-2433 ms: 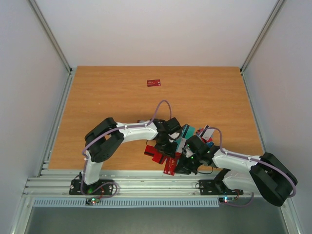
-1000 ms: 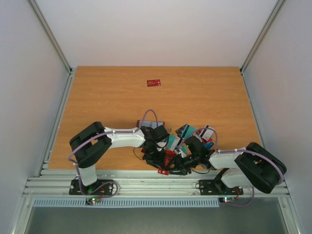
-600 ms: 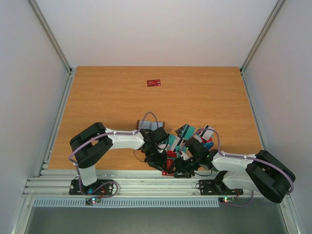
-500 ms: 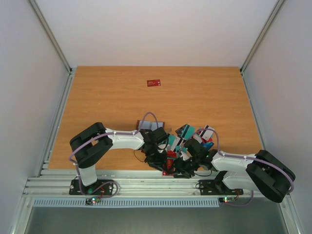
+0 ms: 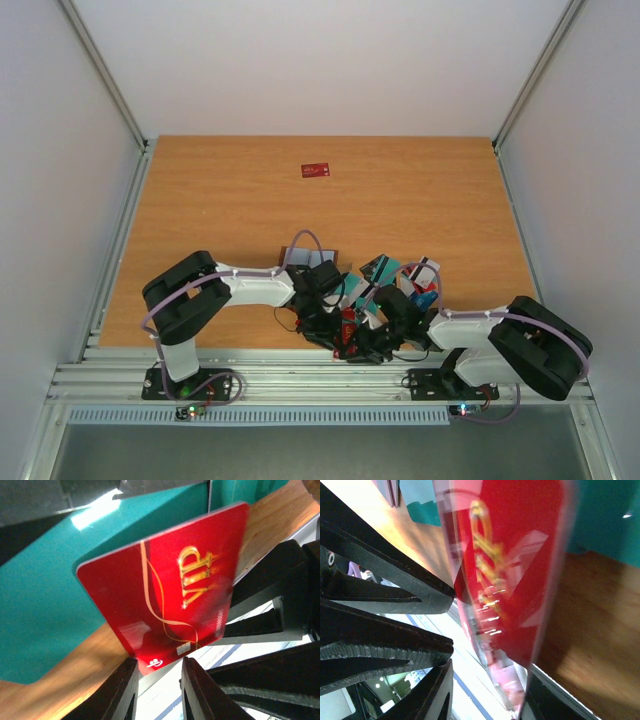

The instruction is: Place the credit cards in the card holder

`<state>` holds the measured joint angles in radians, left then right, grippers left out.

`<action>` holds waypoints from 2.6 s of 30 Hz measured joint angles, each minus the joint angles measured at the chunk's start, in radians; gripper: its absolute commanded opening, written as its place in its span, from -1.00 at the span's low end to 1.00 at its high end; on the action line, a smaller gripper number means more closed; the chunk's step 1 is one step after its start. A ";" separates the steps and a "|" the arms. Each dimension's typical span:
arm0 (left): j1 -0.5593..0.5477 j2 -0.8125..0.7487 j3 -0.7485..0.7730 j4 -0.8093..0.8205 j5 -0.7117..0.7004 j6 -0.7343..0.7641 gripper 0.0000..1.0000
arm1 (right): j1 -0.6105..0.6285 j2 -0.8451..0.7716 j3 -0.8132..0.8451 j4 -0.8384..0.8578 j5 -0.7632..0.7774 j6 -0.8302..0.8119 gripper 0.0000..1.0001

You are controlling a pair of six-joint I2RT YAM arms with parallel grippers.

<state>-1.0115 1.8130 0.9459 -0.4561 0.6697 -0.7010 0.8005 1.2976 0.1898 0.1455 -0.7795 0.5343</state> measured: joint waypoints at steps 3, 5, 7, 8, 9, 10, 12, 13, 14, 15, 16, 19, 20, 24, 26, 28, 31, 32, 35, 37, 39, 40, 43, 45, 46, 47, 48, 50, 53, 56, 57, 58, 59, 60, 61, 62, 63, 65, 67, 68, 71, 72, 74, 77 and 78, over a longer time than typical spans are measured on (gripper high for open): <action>0.000 -0.002 -0.004 0.006 0.001 -0.003 -0.45 | 0.000 -0.006 -0.002 0.002 0.004 0.008 -0.56; 0.000 -0.003 -0.006 0.010 0.002 -0.003 -0.45 | 0.000 -0.026 -0.003 -0.021 0.028 0.019 -0.68; -0.003 -0.003 -0.008 0.017 0.005 -0.003 -0.45 | -0.004 -0.061 -0.002 -0.064 0.065 0.032 -0.88; -0.004 -0.003 -0.008 0.019 0.005 -0.003 -0.45 | -0.006 -0.077 -0.002 -0.085 0.076 0.032 -0.94; -0.005 -0.003 -0.008 0.019 0.005 -0.003 -0.45 | -0.006 -0.096 0.001 -0.113 0.084 0.033 -0.97; -0.005 -0.005 -0.008 0.019 0.003 -0.003 -0.45 | -0.006 -0.117 0.007 -0.139 0.087 0.034 -0.98; -0.008 -0.009 -0.008 0.017 -0.005 -0.002 -0.44 | -0.005 -0.153 0.031 -0.183 0.090 0.029 -0.97; -0.011 -0.013 -0.008 0.012 -0.014 0.000 -0.43 | -0.005 -0.163 0.040 -0.203 0.093 0.026 -0.97; -0.011 -0.019 -0.007 0.003 -0.025 0.002 -0.42 | -0.005 -0.176 0.052 -0.238 0.102 0.024 -0.98; -0.011 -0.027 -0.005 -0.013 -0.046 0.005 -0.41 | -0.006 -0.187 0.061 -0.266 0.109 0.022 -0.98; -0.012 -0.037 -0.003 -0.031 -0.062 0.008 -0.40 | -0.007 -0.201 0.071 -0.303 0.115 0.017 -0.98; -0.007 -0.092 0.017 -0.104 -0.119 0.021 -0.37 | -0.007 -0.262 0.115 -0.445 0.135 -0.006 -0.97; -0.003 -0.118 0.029 -0.129 -0.137 0.024 -0.33 | -0.007 -0.288 0.137 -0.497 0.141 -0.018 -0.98; 0.042 -0.274 0.085 -0.208 -0.208 0.035 -0.10 | -0.007 -0.359 0.260 -0.668 0.164 -0.069 -0.98; 0.084 -0.357 0.099 -0.233 -0.233 0.038 0.05 | -0.007 -0.364 0.333 -0.733 0.175 -0.092 -0.98; 0.138 -0.441 0.108 -0.259 -0.255 0.041 0.12 | -0.007 -0.364 0.383 -0.768 0.183 -0.107 -0.98; 0.235 -0.539 0.125 -0.290 -0.265 0.041 0.14 | -0.015 -0.348 0.489 -0.834 0.194 -0.137 -0.98; 0.263 -0.560 0.134 -0.299 -0.261 0.043 0.15 | -0.020 -0.336 0.531 -0.851 0.196 -0.149 -0.98; 0.322 -0.587 0.154 -0.292 -0.217 0.043 0.19 | -0.060 -0.291 0.657 -0.875 0.181 -0.179 -0.98; 0.359 -0.601 0.156 -0.253 -0.156 0.037 0.25 | -0.107 -0.269 0.733 -0.875 0.156 -0.197 -0.98; 0.385 -0.610 0.156 -0.206 -0.105 0.026 0.26 | -0.154 -0.255 0.792 -0.871 0.124 -0.210 -0.98; 0.401 -0.615 0.155 -0.170 -0.070 0.015 0.26 | -0.177 -0.247 0.822 -0.869 0.104 -0.216 -0.98; 0.436 -0.617 0.140 -0.036 0.023 -0.034 0.26 | -0.229 -0.214 0.903 -0.857 0.043 -0.227 -0.98; 0.455 -0.613 0.121 0.074 0.086 -0.081 0.23 | -0.242 -0.191 0.943 -0.850 0.010 -0.234 -0.98; 0.462 -0.609 0.116 0.123 0.113 -0.105 0.20 | -0.248 -0.180 0.964 -0.847 -0.009 -0.237 -0.97; 0.465 -0.603 0.116 0.161 0.133 -0.125 0.15 | -0.252 -0.169 0.982 -0.843 -0.028 -0.238 -0.98; 0.468 -0.588 0.116 0.239 0.165 -0.157 0.08 | -0.255 -0.160 0.998 -0.836 -0.047 -0.238 -0.98; 0.472 -0.576 0.113 0.305 0.190 -0.188 -0.06 | -0.262 -0.148 1.019 -0.822 -0.074 -0.236 -0.98; 0.473 -0.561 0.098 0.433 0.227 -0.251 -0.30 | -0.266 -0.143 1.032 -0.793 -0.108 -0.228 -0.98; 0.473 -0.559 0.074 0.532 0.253 -0.304 -0.72 | -0.269 -0.139 1.040 -0.776 -0.132 -0.221 -0.98; 0.473 -0.557 0.064 0.566 0.262 -0.321 -0.88 | -0.269 -0.136 1.042 -0.772 -0.138 -0.221 -0.97; 0.473 -0.555 0.057 0.595 0.269 -0.337 -0.97 | -0.269 -0.132 1.044 -0.771 -0.140 -0.220 -0.87; 0.473 -0.551 0.049 0.628 0.276 -0.358 -0.99 | -0.269 -0.130 1.044 -0.771 -0.140 -0.220 -0.63; 0.474 -0.549 0.043 0.663 0.287 -0.378 -0.99 | -0.272 -0.127 1.046 -0.777 -0.138 -0.220 -0.20; 0.475 -0.547 0.039 0.697 0.293 -0.395 -0.99 | -0.275 -0.124 1.046 -0.781 -0.140 -0.217 0.11; 0.475 -0.547 0.037 0.721 0.295 -0.410 -0.99 | -0.280 -0.117 1.049 -0.783 -0.142 -0.218 0.22; 0.475 -0.547 0.036 0.734 0.296 -0.422 -0.99 | -0.285 -0.111 1.055 -0.783 -0.143 -0.220 0.25; 0.475 -0.544 0.035 0.754 0.298 -0.439 -0.99 | -0.296 -0.098 1.075 -0.789 -0.150 -0.228 0.18; 0.475 -0.541 0.035 0.760 0.300 -0.450 -0.99 | -0.325 -0.085 1.101 -0.793 -0.165 -0.237 0.03; 0.475 -0.541 0.035 0.761 0.300 -0.453 -0.99 | -0.345 -0.081 1.111 -0.792 -0.172 -0.239 -0.08; 0.475 -0.541 0.034 0.763 0.304 -0.462 -0.99 | -0.388 -0.064 1.139 -0.794 -0.199 -0.247 -0.32; 0.475 -0.541 0.034 0.763 0.306 -0.463 -0.99 | -0.397 -0.055 1.153 -0.797 -0.209 -0.246 -0.36; 0.475 -0.541 0.034 0.764 0.307 -0.467 -0.99 | -0.402 -0.041 1.175 -0.797 -0.226 -0.250 -0.43; 0.475 -0.539 0.034 0.769 0.311 -0.470 -0.99 | -0.402 -0.037 1.180 -0.797 -0.249 -0.252 -0.55; 0.475 -0.538 0.034 0.773 0.311 -0.471 -0.99 | -0.403 -0.036 1.180 -0.797 -0.254 -0.252 -0.57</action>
<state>-0.5369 1.2747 0.9794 0.3172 0.9810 -1.1721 0.3973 1.2617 1.3701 -0.6518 -1.0332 0.2825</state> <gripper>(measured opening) 0.022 0.258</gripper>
